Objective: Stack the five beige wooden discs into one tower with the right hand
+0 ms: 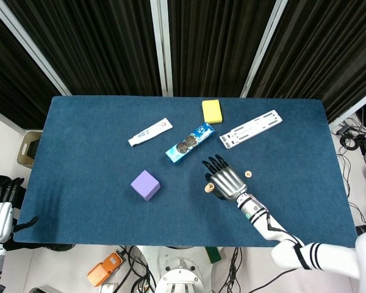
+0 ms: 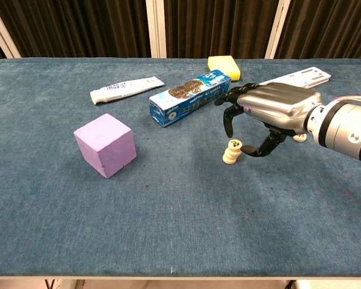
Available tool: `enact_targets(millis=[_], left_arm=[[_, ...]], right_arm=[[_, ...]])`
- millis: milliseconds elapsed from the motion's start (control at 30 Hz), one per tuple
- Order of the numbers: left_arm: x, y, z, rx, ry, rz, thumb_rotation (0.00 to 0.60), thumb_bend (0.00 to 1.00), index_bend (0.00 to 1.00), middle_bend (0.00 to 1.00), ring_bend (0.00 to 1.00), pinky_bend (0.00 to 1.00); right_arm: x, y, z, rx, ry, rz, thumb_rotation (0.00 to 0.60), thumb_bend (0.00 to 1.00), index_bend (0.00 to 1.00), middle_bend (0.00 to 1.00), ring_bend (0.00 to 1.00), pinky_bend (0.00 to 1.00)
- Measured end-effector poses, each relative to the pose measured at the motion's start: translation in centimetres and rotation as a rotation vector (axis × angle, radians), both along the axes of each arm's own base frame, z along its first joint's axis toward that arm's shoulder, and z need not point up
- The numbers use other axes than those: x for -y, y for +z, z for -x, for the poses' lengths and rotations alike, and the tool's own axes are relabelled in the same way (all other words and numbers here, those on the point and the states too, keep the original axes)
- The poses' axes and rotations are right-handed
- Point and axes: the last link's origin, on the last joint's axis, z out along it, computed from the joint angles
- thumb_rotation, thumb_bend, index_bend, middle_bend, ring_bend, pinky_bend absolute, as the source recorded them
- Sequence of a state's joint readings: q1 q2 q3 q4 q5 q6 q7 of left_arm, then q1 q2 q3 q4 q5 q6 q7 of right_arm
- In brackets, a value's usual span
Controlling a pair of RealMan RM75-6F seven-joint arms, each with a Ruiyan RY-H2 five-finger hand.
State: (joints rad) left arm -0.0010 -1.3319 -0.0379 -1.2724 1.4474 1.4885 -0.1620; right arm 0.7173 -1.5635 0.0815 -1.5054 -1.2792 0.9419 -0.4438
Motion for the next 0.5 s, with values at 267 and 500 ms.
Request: enact_targets(millis=[267, 500], left_arm=[[-0.2, 0.0, 0.0, 0.002, -0.003, -0.001, 0.6, 0.05, 0.09, 0.08, 0.02, 0.0], [-0.4, -0.2, -0.2, 0.003, -0.012, 0.005, 0.6, 0.05, 0.09, 0.08, 0.02, 0.0]], right_arm=[[1.0, 2.9, 2.6, 0.008, -0.074, 0.092, 0.6, 0.47, 0.46, 0.14, 0.04, 0.08], [1.8, 4.6, 7.0, -0.064, -0.193, 0.155, 0.6, 0.46, 0.46, 0.14, 0.04, 0.08]])
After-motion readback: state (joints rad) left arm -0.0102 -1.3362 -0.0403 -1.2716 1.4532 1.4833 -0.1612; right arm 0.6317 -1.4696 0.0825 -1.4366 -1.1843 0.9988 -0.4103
